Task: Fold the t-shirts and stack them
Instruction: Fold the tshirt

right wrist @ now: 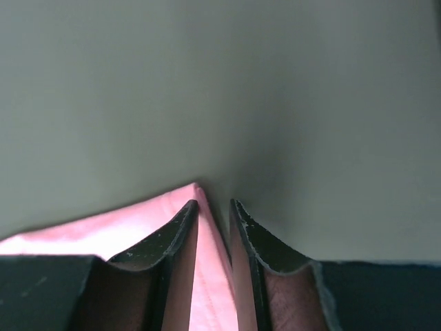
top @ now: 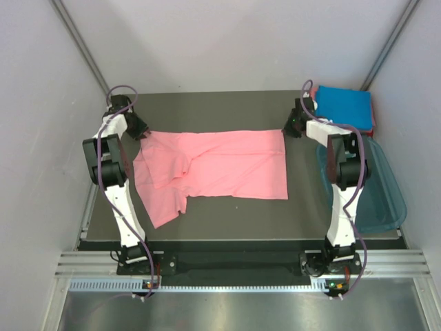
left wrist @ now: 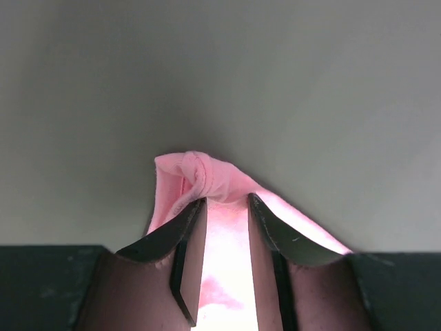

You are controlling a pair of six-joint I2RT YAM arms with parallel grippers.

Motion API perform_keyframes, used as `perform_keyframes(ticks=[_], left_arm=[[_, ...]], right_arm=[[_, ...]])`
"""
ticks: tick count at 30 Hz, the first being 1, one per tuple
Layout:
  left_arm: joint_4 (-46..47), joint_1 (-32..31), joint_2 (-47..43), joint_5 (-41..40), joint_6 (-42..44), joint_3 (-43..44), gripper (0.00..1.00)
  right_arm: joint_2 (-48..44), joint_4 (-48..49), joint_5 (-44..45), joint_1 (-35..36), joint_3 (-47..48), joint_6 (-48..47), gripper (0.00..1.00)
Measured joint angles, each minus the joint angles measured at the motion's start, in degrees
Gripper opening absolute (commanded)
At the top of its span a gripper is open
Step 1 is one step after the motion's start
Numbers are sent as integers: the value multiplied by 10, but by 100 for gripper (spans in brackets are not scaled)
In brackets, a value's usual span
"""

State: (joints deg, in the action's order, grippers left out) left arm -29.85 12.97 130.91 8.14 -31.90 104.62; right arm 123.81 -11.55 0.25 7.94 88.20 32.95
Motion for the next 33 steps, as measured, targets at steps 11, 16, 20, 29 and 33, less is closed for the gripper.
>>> perform_keyframes(ticks=[11, 16, 20, 29, 33], left_arm=[[-7, 0, -2, -36, -55, 1, 39], [-7, 8, -13, 6, -42, -2, 49], [-37, 9, -57, -4, -32, -9, 49], [-37, 11, -355, -57, -38, -273, 48], [-44, 35, -411, -18, -40, -341, 48]], right_arm=[[-9, 36, 32, -5, -26, 46, 27], [-17, 23, 30, -5, -27, 41, 31], [-52, -18, 28, -5, -44, 17, 36], [-271, -23, -45, 48, -194, -92, 46], [-351, 37, -82, 170, -285, -147, 53]])
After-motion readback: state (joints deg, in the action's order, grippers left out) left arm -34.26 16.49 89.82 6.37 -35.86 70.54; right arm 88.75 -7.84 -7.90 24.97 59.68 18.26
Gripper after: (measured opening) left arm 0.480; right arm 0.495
